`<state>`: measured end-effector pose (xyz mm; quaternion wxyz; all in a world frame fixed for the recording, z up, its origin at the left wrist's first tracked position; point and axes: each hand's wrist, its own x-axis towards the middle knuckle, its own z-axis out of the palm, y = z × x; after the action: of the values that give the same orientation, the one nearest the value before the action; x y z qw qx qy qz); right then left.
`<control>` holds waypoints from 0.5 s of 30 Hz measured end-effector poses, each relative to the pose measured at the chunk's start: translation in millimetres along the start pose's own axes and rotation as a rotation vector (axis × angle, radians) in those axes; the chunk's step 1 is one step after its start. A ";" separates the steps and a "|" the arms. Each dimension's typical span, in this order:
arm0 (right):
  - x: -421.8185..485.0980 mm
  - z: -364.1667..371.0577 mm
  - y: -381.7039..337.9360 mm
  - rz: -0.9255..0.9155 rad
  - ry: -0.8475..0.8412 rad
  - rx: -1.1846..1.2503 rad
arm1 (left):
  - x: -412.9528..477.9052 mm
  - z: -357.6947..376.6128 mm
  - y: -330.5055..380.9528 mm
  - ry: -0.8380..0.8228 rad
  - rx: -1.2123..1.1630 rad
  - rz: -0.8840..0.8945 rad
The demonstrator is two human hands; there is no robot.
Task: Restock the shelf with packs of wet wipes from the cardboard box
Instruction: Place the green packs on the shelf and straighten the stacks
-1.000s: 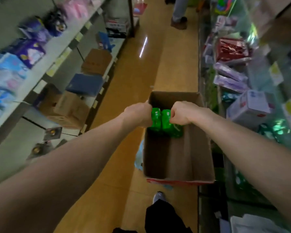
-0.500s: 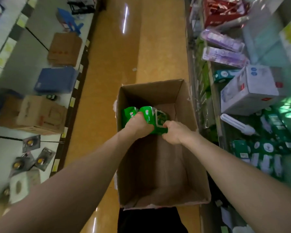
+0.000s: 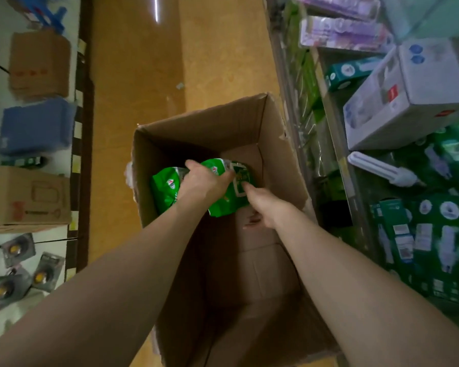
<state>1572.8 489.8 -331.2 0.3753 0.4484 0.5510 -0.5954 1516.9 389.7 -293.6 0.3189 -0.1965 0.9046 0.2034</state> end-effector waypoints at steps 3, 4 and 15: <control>12.0 2.4 -1.7 0.058 -0.051 0.191 | 5.6 1.8 7.9 0.031 0.246 0.085; 15.9 1.8 -1.2 0.064 -0.068 0.253 | 6.0 3.7 11.3 0.036 0.268 0.101; 38.7 15.9 14.2 0.144 -0.182 0.716 | 17.8 19.4 -1.0 -0.030 -0.232 0.046</control>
<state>1572.0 474.2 -372.5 0.2831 0.5341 0.2391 -0.7599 1514.3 394.5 -319.3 0.3030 -0.2080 0.8744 0.3168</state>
